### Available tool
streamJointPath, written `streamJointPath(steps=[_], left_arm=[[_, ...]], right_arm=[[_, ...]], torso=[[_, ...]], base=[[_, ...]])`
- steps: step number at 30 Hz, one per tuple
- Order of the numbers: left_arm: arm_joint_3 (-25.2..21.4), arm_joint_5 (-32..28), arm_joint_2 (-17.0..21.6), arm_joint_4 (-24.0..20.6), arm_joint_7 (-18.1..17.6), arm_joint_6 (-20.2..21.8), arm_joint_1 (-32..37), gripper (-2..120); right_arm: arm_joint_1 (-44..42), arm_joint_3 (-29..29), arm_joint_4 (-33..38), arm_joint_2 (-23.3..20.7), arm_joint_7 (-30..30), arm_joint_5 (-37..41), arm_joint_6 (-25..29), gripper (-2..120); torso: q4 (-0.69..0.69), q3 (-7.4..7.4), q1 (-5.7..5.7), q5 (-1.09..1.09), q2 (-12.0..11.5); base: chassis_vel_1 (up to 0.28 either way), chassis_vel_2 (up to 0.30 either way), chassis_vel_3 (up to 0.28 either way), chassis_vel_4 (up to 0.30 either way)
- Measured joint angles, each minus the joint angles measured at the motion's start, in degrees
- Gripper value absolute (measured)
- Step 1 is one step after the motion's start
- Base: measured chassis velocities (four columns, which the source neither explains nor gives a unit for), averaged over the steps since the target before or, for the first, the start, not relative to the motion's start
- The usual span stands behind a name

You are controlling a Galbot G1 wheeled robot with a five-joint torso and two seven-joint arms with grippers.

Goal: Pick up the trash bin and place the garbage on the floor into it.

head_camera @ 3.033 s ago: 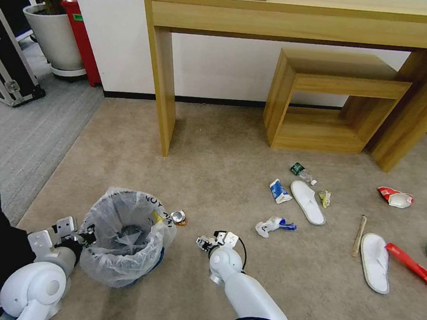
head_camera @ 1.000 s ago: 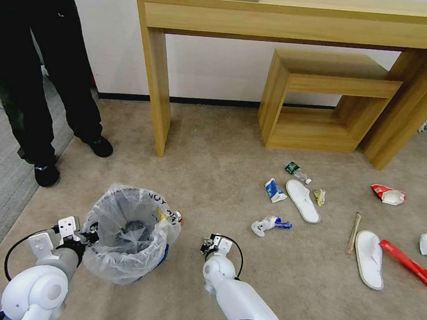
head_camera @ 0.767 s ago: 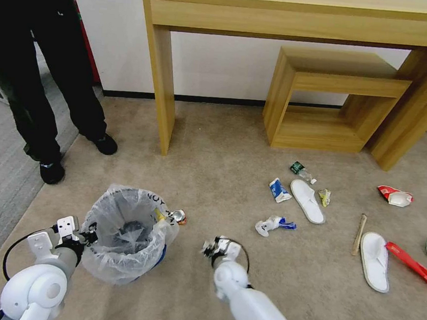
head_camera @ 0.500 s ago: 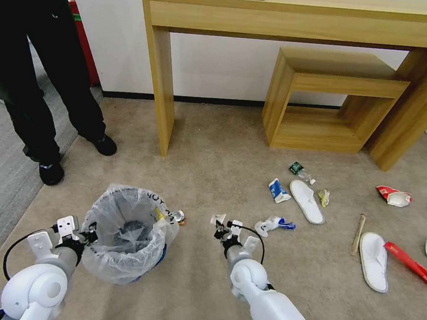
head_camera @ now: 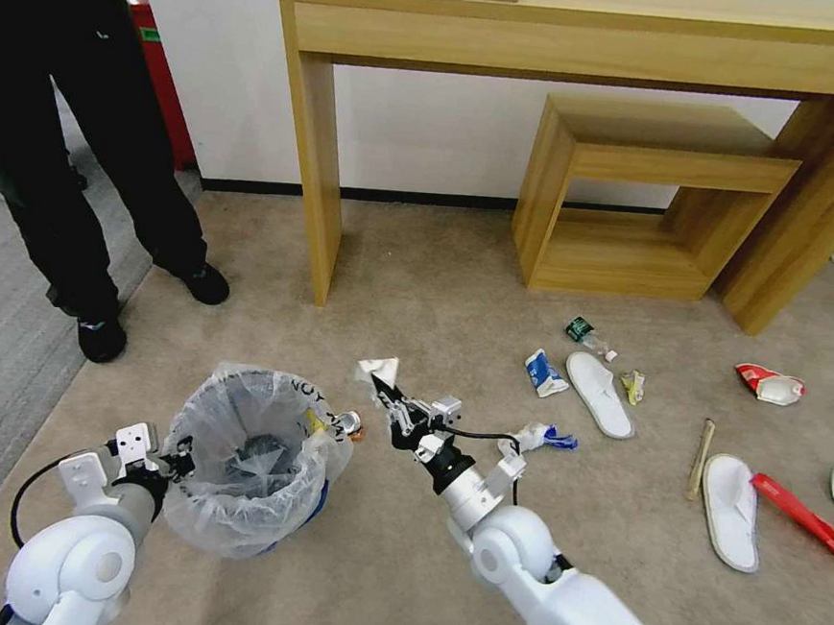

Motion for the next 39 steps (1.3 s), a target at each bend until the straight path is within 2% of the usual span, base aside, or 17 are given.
streamJointPath(steps=[5, 8, 10, 12, 13, 17, 20, 21, 24, 28, 33, 36, 37, 39], left_arm=[[0.02, 0.0, -0.47, -0.55, -0.2, 0.23, -0.04, 0], [0.02, 0.01, -0.87, -1.1, -0.29, 0.41, -0.04, 0], [0.02, 0.01, -0.94, -1.2, -0.29, 0.42, -0.04, 0], [0.05, 0.03, -1.3, -1.57, -0.3, 0.45, -0.04, 0], [0.05, 0.03, -1.3, -1.57, -0.3, 0.45, -0.04, 0], [0.09, 0.1, -1.59, -1.87, -0.3, 0.45, 0.03, 0], [0.07, 0.14, -1.77, -2.24, -0.3, 0.45, 0.07, 0], [0.07, 0.14, -1.77, -2.24, -0.3, 0.45, 0.07, 0], [0.04, 0.16, -2.03, -2.34, -0.29, 0.45, 0.05, 0], [0.01, 0.2, -2.06, -2.41, -0.2, 0.36, 0.14, 0], [-0.06, 0.19, -2.07, -2.45, -0.17, 0.27, 0.08, 0], [-0.15, 0.08, -1.98, -2.46, -0.13, 0.17, 0.07, 0], [-0.15, 0.08, -1.98, -2.46, -0.13, 0.17, 0.07, 0], [-0.2, 0.02, -1.88, -2.45, -0.1, 0.15, 0.07, 0]], right_arm=[[3.99, -4.76, 3.54, -3.76, 1.63, 3.34, -2.65, 0], [9.54, -10.45, 4.02, -5.63, 5.6, 6.28, -5.13, 0], [10.34, -11.21, 3.88, -5.71, 6.12, 6.39, -5.44, 0], [15.0, -15.82, 2.4, -5.22, 10.47, 7.24, -7.31, 0], [15.0, -15.82, 2.4, -5.22, 10.47, 7.24, -7.31, 0], [18.28, -19.91, 0.44, -3.37, 12.7, 7.53, -8.56, 0], [21.43, -24.76, -1.99, 0.11, 15.7, 8.06, -9.71, 0], [21.43, -24.76, -1.99, 0.11, 15.7, 8.06, -9.71, 0], [23.26, -27.6, -4.16, 3.85, 17.49, 7.98, -10.12, 0], [24.36, -29.17, -6.67, 7.05, 19.28, 7.65, -10.46, 0], [24.91, -29.64, -8.14, 8.27, 19.74, 7.15, -10.76, 0], [25.25, -30.0, -10.21, 9.48, 19.85, 6.63, -10.95, 10], [25.25, -30.0, -10.21, 9.48, 19.85, 6.63, -10.95, 10], [25.24, -30.07, -11.03, 9.89, 19.87, 6.28, -10.95, 22]], torso=[[0.0, 0.0, 0.0, -0.01, 0.0], [0.0, 0.0, 0.0, 0.0, 0.0], [0.01, 0.0, 0.0, -0.01, 0.0], [0.0, 0.0, 0.0, -0.01, 0.0], [0.0, 0.0, 0.0, -0.01, 0.0], [0.01, 0.01, 0.0, 0.0, 0.0], [0.0, 0.01, 0.0, -0.01, 0.0], [0.0, 0.01, 0.0, -0.01, 0.0], [0.01, 0.0, 0.0, -0.01, 0.0], [0.01, 0.01, 0.0, -0.02, 0.0], [0.01, 0.0, 0.0, -0.02, 0.0], [0.0, 0.01, 0.0, -0.02, 0.0], [0.0, 0.01, 0.0, -0.02, 0.0], [0.0, 0.01, 0.0, -0.01, 0.0]], base=[[0.0, 0.0, 0.0, 0.0], [0.0, 0.0, 0.0, 0.0], [0.0, 0.0, 0.0, 0.0], [0.0, 0.0, 0.0, 0.0], [0.0, 0.0, 0.0, 0.0], [0.0, 0.0, 0.0, 0.0], [0.0, 0.0, 0.0, 0.0], [0.0, 0.0, 0.0, 0.0], [0.0, 0.0, 0.0, 0.0], [0.0, 0.0, 0.0, 0.0], [0.0, 0.0, 0.0, 0.0], [0.0, 0.0, 0.0, 0.0], [0.0, 0.0, 0.0, 0.0], [0.0, 0.0, 0.0, 0.0]])
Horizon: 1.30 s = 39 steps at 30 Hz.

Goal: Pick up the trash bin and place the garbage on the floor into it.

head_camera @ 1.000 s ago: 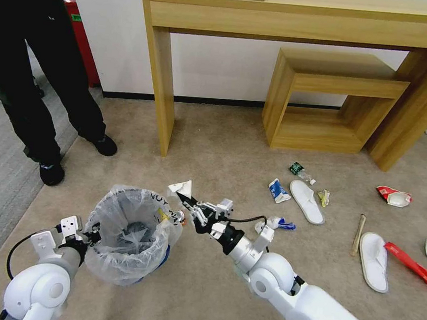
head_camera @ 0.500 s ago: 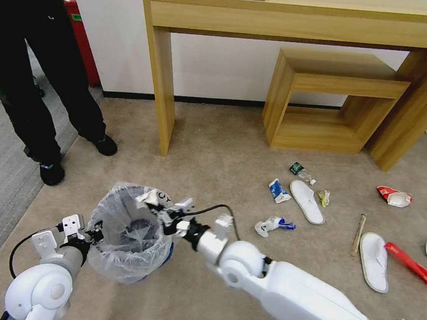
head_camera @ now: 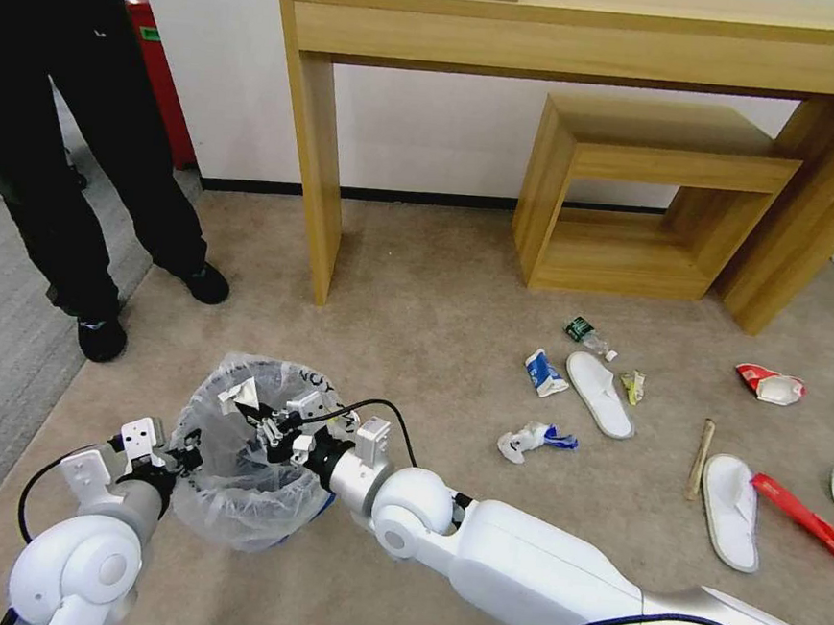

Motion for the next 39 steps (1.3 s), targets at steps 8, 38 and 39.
streamJointPath(steps=[8, 38, 39], left_arm=[[-0.04, -0.08, 0.04, 0.43, 0.05, -0.01, -0.12, 0], [-1.71, 1.04, 0.76, 0.89, 0.53, 2.58, 0.62, 0], [-1.55, 1.2, 0.7, 0.68, 0.66, 2.58, 0.71, 0]], right_arm=[[-0.44, -0.04, -0.47, 0.12, 0.04, -0.31, 0.28, 49], [-18.21, 42.02, 13.82, -14.39, 6.73, -2.64, -0.29, 100], [-21.19, 45.63, 14.49, -15.01, 6.75, -3.39, 0.27, 100]], torso=[[0.0, 0.0, 0.0, 0.0, 0.0], [0.0, 0.0, 0.0, 0.02, -0.01], [-0.01, -0.01, 0.0, 0.03, 0.0]], base=[[0.0, 0.0, 0.0, 0.0], [0.0, 0.0, 0.0, 0.0], [0.0, 0.0, 0.0, 0.0]])
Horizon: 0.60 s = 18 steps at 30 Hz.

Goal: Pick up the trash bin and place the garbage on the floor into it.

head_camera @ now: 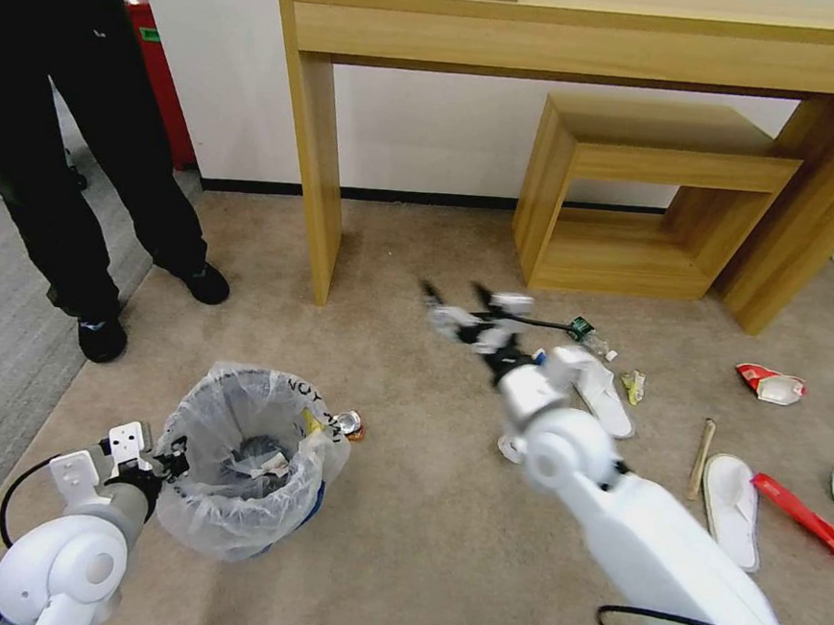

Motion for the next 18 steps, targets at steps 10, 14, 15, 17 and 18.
streamJointPath(steps=[10, 14, 15, 17, 18], left_arm=[[0.04, 0.25, 0.27, -1.15, -0.21, 0.45, 1.06, 0], [-0.04, 0.3, 0.27, -1.33, -0.27, 0.56, 1.5, 0], [-0.14, 0.33, 0.23, -1.42, -0.31, 0.56, 1.76, 0], [-0.17, 0.37, 0.23, -1.46, -0.31, 0.57, 1.91, 0], [-0.2, 0.4, 0.23, -1.52, -0.31, 0.57, 2.04, 0]], right_arm=[[-11.49, 11.41, 2.88, -0.59, 0.07, -6.02, 2.68, 100], [-13.52, 12.06, 2.76, 0.47, 0.06, -8.26, 3.64, 100], [-14.56, 12.26, 2.32, 1.08, -0.09, -9.39, 4.28, 100], [-15.09, 12.34, 2.05, 1.42, -0.31, -10.04, 4.59, 100], [-15.62, 12.35, 1.73, 1.75, -0.52, -10.61, 4.97, 100]], torso=[[0.01, 0.0, 0.0, -0.01, 0.0], [0.01, 0.0, 0.0, -0.02, 0.0], [0.01, 0.0, 0.0, -0.02, 0.0], [0.01, 0.0, 0.0, -0.01, 0.0], [0.01, 0.0, 0.0, -0.03, 0.0]], base=[[0.0, 0.0, 0.0, 0.0], [0.0, 0.0, 0.0, 0.0], [0.0, 0.0, 0.0, 0.0], [0.0, 0.0, 0.0, 0.0], [0.0, 0.0, 0.0, 0.0]])
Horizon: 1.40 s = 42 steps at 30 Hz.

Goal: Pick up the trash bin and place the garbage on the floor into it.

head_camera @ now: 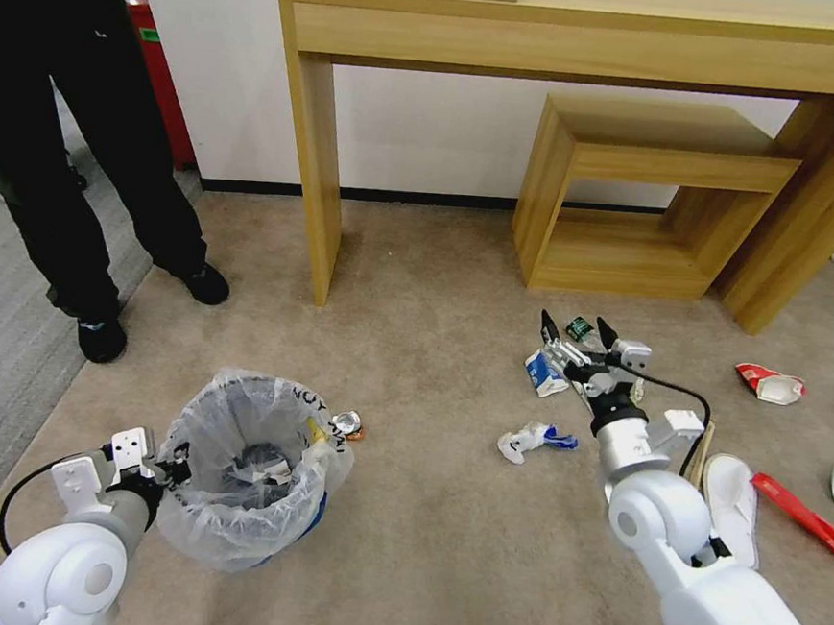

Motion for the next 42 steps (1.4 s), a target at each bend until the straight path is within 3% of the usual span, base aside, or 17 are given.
streamJointPath(steps=[29, 42], left_arm=[[-1.76, -0.13, 0.18, -0.32, -0.22, -0.65, 1.24, 0], [-2.0, -0.2, 0.1, -0.7, -0.27, -0.68, 1.78, 0]], right_arm=[[-1.41, -1.7, -1.72, 1.86, -1.61, -4.89, 3.01, 100], [-2.65, -1.43, -1.04, 2.27, -1.34, -6.53, 1.47, 100]], torso=[[-0.01, 0.01, 0.0, 0.0, -0.01], [0.0, 0.0, 0.0, 0.0, -0.01]], base=[[0.049, 0.051, -0.052, -0.051], [0.0, 0.0, 0.0, 0.0]])
